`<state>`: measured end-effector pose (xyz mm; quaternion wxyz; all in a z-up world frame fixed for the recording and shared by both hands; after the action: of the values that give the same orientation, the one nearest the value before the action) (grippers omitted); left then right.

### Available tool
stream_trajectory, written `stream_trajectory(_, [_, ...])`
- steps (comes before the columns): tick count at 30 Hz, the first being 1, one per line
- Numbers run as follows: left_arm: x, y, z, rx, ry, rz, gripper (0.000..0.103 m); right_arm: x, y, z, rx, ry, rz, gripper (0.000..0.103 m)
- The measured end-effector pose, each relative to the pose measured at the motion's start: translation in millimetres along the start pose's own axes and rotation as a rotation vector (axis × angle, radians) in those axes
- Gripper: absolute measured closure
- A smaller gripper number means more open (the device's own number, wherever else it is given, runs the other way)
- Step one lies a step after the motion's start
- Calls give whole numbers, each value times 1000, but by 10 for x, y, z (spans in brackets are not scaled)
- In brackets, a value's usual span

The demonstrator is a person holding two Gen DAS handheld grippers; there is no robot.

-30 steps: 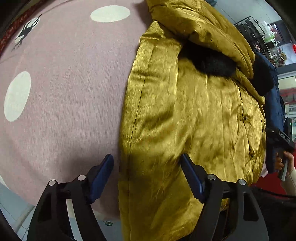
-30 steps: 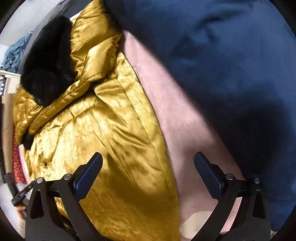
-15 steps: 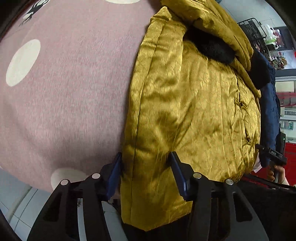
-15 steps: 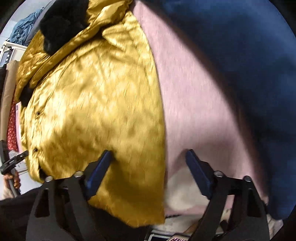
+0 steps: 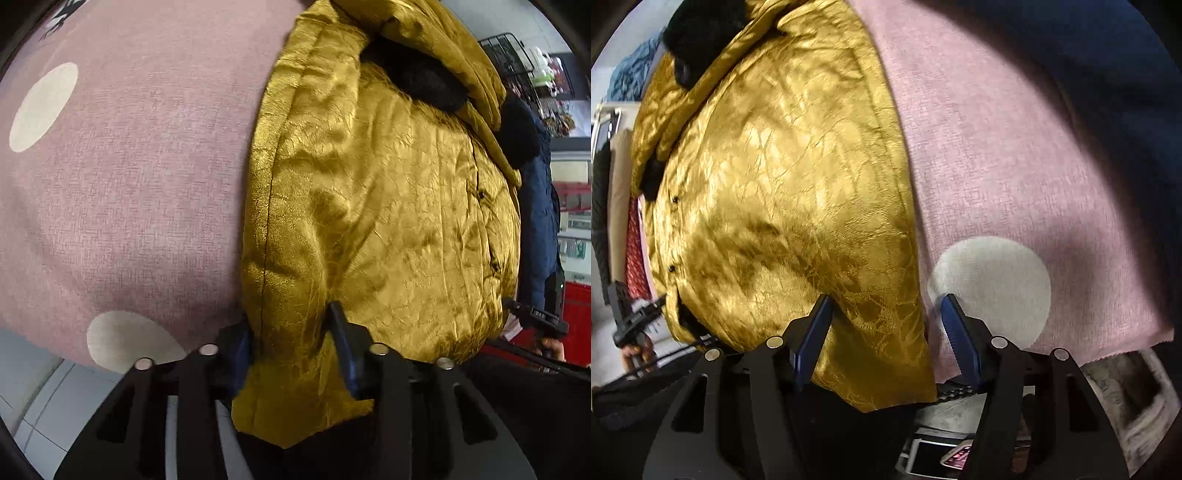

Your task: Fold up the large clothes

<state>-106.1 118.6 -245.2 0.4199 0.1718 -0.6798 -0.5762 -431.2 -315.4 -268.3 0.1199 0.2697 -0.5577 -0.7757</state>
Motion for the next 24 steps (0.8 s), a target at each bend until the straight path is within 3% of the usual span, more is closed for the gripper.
stream_trajectory(3, [89,-44,35,-23,-33,-14,72,25,46,-3,8,37,39,63])
stream_trajectory(9, [224,-138,169,-44,-74,-34,87,272,97,225,-1,27,5,95])
stream_trajectory(18, [258,-21,141,-50,-120,-54,93,334,168,501,-3,38,9,96])
stream_trajectory(24, [197,21,358,-122,-131,-38,93,145,125,613,-56,88,54,96])
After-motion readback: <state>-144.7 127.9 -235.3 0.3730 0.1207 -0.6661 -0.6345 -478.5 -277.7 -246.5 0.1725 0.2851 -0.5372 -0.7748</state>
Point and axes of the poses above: each gripper's, at about its wrist camera, not at the fingertips, and y roughly against the way its jaws point, x to its right, z to its underside, the point moved 9 cm from there along -y, roughly the way its jaws point, and after that the axes turned 11 degrees about -y, right-handed, at the moved point
